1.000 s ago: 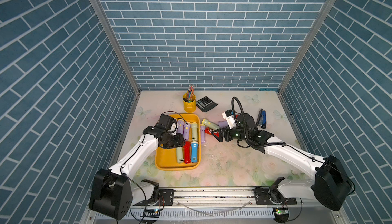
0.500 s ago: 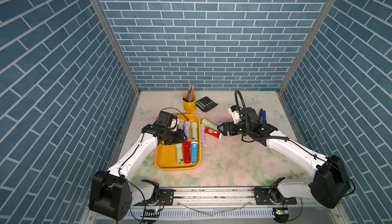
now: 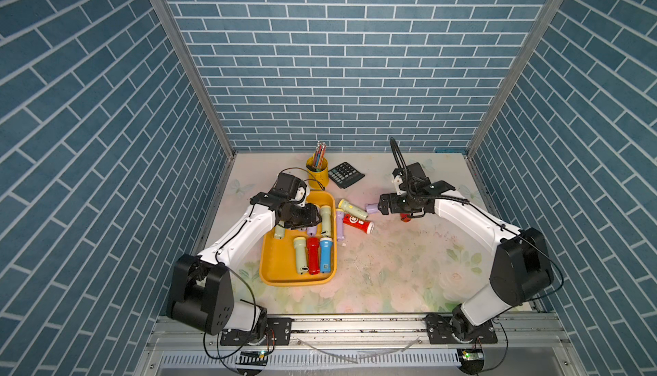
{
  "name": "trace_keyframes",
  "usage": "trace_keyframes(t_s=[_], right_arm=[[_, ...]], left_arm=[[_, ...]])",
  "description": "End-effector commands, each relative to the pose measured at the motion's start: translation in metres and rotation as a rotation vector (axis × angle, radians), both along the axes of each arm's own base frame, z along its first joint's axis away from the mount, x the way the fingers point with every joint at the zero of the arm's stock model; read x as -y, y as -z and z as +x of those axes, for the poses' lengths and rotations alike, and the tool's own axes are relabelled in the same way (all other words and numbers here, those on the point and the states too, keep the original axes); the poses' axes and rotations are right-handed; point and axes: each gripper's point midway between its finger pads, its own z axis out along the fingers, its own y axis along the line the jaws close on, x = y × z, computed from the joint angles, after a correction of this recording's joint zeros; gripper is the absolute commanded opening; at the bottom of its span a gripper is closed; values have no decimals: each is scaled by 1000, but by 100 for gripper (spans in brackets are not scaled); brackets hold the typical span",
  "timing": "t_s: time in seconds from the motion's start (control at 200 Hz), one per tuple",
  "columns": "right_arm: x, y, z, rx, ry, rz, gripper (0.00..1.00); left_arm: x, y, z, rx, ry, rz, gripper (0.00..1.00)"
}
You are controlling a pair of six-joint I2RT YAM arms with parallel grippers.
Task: Put the flashlights into the storage boxes
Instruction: Pick up the flashlight from the center of the board.
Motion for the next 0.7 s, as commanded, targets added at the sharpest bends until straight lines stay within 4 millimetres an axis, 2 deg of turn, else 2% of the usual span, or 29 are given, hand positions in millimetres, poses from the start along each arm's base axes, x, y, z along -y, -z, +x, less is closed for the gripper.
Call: trace_keyframes(t_s=[0.0, 0.22, 0.33, 0.5, 0.565, 0.695], right_arm=[[28, 14, 7, -74, -2, -158, 98], [63, 51, 31, -198, 1, -291, 95], [76, 66, 43, -250, 19, -298, 92], [78, 82, 55, -313, 27, -190, 77], [71, 87, 56, -340, 11, -125, 72], [72, 98, 58, -370, 0, -104, 70]], left_arm=[[9, -5, 11, 16, 24, -5, 53], [16, -4, 29, 8, 34, 3, 52], [19, -2, 35, -2, 39, 11, 52], [20, 2, 42, -21, 40, 29, 52], [21, 6, 44, -31, 35, 30, 52], [24, 13, 46, -57, 35, 28, 52]])
